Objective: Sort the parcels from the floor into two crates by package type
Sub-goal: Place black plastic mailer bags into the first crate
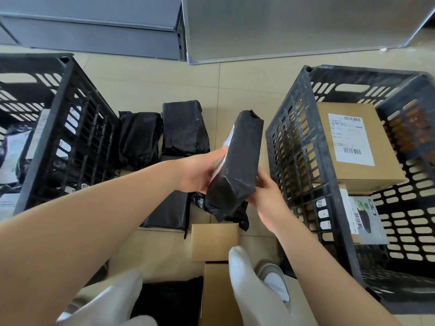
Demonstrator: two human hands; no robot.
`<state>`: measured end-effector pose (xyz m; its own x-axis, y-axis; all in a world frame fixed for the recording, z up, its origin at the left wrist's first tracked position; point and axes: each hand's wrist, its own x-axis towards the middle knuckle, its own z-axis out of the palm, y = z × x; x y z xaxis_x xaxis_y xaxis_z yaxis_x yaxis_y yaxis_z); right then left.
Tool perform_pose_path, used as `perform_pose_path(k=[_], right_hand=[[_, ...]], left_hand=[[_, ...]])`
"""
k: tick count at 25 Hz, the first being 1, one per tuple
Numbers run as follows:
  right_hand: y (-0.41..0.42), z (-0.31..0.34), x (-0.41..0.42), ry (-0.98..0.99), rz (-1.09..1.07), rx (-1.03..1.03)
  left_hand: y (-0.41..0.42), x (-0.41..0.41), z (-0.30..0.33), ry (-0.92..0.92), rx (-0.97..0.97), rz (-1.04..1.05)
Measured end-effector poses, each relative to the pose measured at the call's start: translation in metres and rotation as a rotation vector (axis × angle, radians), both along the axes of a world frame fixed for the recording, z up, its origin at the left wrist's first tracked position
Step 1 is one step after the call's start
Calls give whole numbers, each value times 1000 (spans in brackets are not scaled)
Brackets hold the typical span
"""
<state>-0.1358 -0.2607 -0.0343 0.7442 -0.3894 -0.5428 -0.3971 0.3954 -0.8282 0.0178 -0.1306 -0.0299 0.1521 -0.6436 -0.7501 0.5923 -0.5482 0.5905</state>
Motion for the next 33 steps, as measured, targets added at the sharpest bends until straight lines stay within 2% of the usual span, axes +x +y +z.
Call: perform_pose_path(k=[2, 6, 8, 10, 12, 14, 17, 22, 26, 29, 33], right_hand=[[-1, -1, -1, 19, 12, -26], [-4, 3, 2, 86, -87, 183], [1, 2, 4, 106, -25, 194], [7, -3, 6, 117, 32, 159], [11, -4, 7, 123, 8, 139], [11, -4, 7, 130, -26, 113], [10, -7, 4, 148, -66, 87], [11, -4, 1, 134, -84, 96], [19, 10, 14, 83, -68, 111], [35, 20, 30, 83, -58, 102], [60, 39, 67, 69, 56, 26]], left_hand=[[2, 2, -1, -153, 34, 23], [8, 6, -3, -288, 6, 56], [7, 6, -5, -481, 31, 14], [5, 2, -4, -731, 150, -61], [1, -3, -3, -865, 195, -108], [-1, -4, -2, -862, 171, -135], [0, 0, 0, -698, 130, -73], [15, 8, 9, -508, 232, -107], [34, 11, 22, -291, 166, -104], [49, 16, 34, -332, 134, 30], [88, 25, 62, -488, 122, 195]])
